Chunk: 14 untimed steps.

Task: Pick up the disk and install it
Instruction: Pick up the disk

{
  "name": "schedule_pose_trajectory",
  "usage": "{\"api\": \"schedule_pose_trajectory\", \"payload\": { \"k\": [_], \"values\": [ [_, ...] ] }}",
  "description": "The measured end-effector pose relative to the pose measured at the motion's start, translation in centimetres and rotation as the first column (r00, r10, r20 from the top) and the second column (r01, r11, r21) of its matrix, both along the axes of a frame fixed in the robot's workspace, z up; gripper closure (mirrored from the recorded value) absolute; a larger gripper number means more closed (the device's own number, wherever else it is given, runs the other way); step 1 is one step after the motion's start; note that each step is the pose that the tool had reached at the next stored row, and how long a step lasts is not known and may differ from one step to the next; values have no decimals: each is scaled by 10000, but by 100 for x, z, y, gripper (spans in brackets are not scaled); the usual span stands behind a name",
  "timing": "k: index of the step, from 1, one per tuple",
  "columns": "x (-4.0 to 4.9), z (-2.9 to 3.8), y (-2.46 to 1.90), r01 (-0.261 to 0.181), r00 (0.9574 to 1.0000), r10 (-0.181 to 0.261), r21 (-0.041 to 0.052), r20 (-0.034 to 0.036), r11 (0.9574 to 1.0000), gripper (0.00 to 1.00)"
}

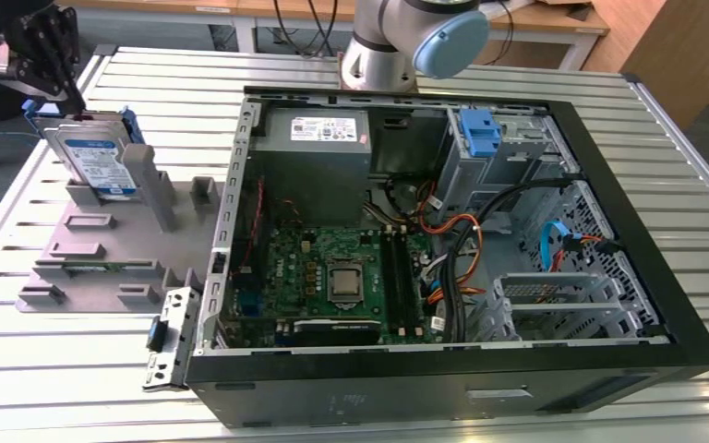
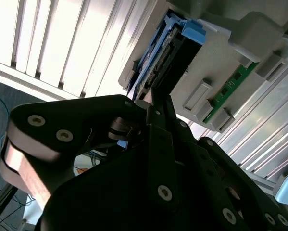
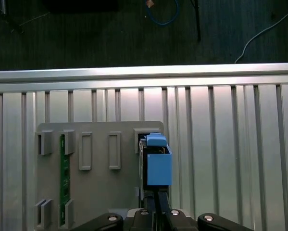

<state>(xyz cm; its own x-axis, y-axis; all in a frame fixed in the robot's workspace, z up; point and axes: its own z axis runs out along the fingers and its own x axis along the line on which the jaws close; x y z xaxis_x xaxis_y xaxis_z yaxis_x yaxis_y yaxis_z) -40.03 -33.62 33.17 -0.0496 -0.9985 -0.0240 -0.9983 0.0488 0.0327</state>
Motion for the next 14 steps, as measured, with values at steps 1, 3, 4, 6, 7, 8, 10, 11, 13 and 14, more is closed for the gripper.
{"api": "schedule_pose_trajectory", "payload": {
  "k": [1,3,4,6,7,8,10,11,13,14],
  "values": [
    [0,0,0,0,10000,0,0,0,10000,83],
    [0,0,1,1,10000,-1,-1,0,10000,83],
    [0,0,1,1,10000,-1,0,1,10000,83],
    [0,0,1,1,10000,-1,0,0,10000,82],
    [0,0,1,1,10000,-1,0,-1,10000,76],
    [0,0,1,1,10000,-1,0,0,10000,76],
    [0,0,1,1,10000,-1,0,0,10000,70],
    [0,0,1,1,10000,-1,0,0,10000,64],
    [0,0,2,1,10000,-1,0,0,10000,53],
    [0,0,2,1,10000,-1,0,0,10000,53]
  ]
}}
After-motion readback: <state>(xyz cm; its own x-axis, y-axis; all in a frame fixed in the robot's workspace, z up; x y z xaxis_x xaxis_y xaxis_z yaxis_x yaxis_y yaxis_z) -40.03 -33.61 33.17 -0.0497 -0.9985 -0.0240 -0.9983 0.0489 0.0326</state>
